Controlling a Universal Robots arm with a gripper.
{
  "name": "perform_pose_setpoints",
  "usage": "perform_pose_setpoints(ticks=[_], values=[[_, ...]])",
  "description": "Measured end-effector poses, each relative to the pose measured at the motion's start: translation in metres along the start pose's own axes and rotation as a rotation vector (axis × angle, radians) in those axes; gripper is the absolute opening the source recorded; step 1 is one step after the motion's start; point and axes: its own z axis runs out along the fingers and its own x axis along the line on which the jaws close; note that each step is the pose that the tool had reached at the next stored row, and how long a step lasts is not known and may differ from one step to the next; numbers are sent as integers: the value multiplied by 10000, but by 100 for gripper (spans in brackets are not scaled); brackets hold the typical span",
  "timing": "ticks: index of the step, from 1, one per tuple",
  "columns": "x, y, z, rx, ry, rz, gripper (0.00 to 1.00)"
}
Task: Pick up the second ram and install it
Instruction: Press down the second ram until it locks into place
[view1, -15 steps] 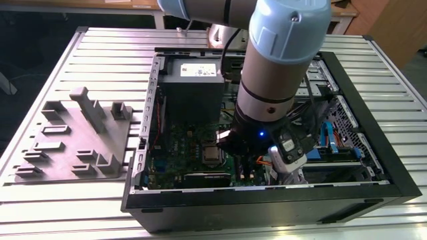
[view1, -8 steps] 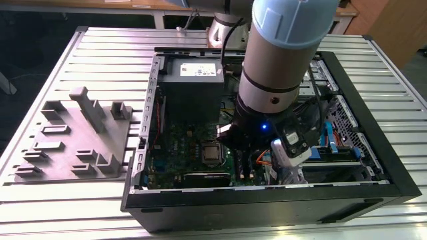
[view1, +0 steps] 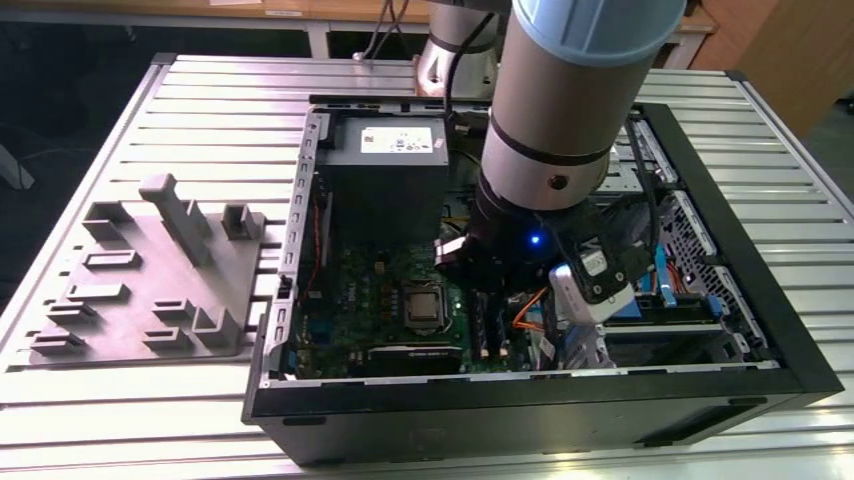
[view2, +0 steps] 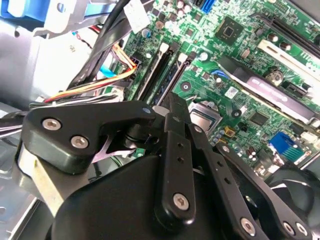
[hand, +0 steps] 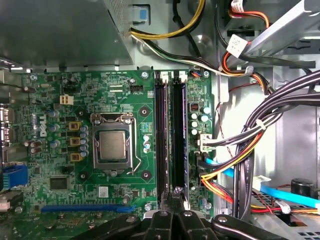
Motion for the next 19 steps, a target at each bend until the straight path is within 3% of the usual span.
perform_pose_setpoints(ticks=[6, 13, 19], values=[[0, 10, -3, 0, 2, -1, 10], [6, 149, -2, -2, 1, 1, 10], [7, 177, -41, -3, 1, 0, 10]])
